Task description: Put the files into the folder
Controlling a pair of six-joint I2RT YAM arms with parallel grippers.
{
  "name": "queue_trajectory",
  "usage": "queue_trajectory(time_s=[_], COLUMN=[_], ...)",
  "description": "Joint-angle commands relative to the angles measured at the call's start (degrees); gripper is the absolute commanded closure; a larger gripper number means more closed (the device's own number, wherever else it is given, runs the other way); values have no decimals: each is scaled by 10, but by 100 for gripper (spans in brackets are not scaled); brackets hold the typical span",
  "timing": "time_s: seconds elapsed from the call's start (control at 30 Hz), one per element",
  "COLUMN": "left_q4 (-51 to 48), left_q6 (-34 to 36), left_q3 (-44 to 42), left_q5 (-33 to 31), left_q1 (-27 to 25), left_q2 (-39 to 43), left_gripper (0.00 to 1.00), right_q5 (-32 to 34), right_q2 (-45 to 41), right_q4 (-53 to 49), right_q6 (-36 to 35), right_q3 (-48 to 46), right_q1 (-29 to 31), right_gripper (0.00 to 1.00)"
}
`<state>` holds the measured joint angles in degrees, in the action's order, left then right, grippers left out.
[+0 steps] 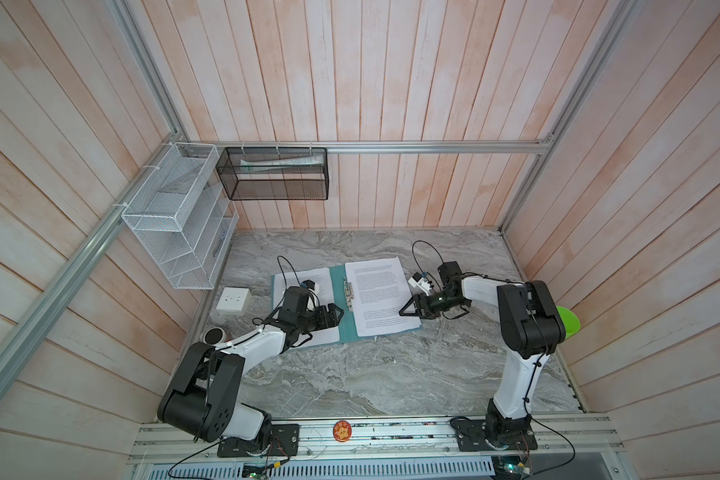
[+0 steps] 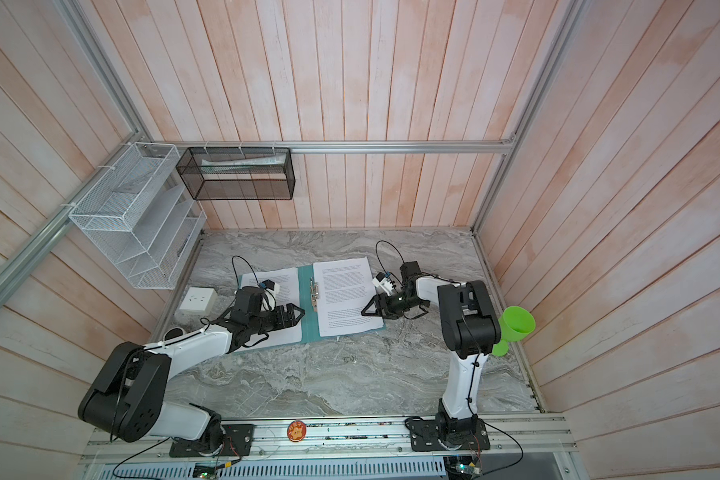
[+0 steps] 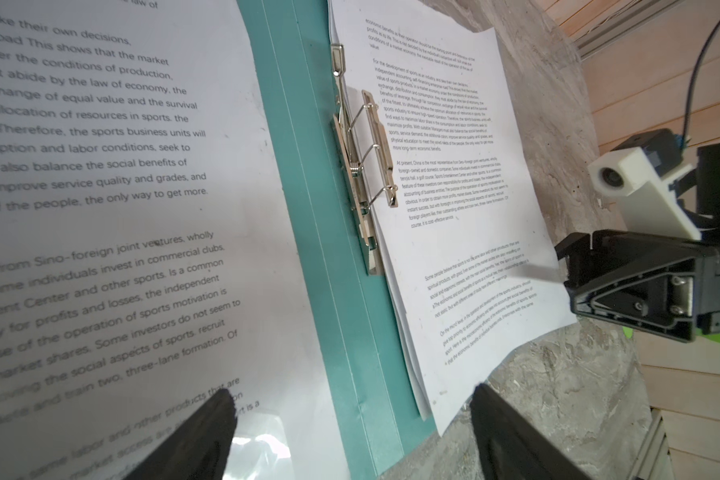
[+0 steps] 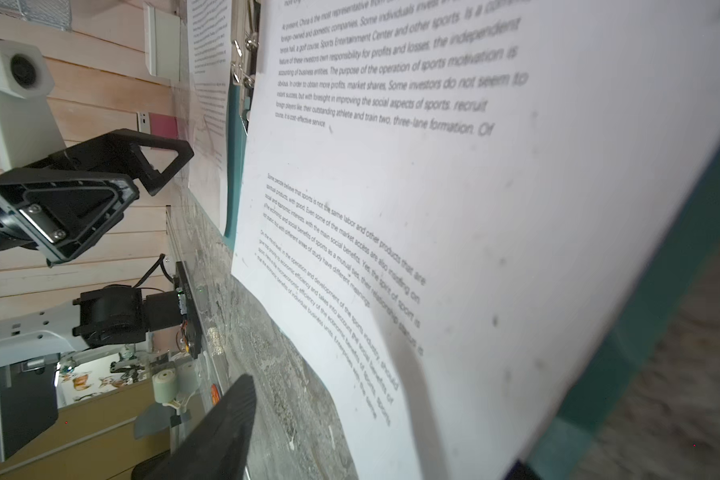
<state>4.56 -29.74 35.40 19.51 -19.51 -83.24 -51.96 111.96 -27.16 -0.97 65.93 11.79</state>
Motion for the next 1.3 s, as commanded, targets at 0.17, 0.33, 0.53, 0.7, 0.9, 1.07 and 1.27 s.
queue_trajectory(time_s=[0.17,0.33,0.53,0.7,0.9,1.07,1.27], left_q4=[4,3,-9,-6,-2,1,-2], left_q6=[7,3,13,13,11,9,12], left_q3=[7,20,37,41,41,43,45], left_q5=[-6,-7,-12,-11,-8,-2,-2], left_q1=[5,7,9,14,16,16,16], left_q2=[2,-3,-9,-9,-12,-18,-18], left_gripper=[10,10,10,10,10,10,10], right_q5=[131,214,245,256,235,252,281], right_q2=[-45,-42,-4,51,96,107,115], right_q4=[-91,-119,-67,-35,-10,-4,-23], right_q6=[43,55,92,114,133,145,145], right_q3=[41,67,117,165,190,206,232], right_q1=[-8,-10,-12,-4,13,31,49], right_gripper=[29,29,37,45,53,60,60])
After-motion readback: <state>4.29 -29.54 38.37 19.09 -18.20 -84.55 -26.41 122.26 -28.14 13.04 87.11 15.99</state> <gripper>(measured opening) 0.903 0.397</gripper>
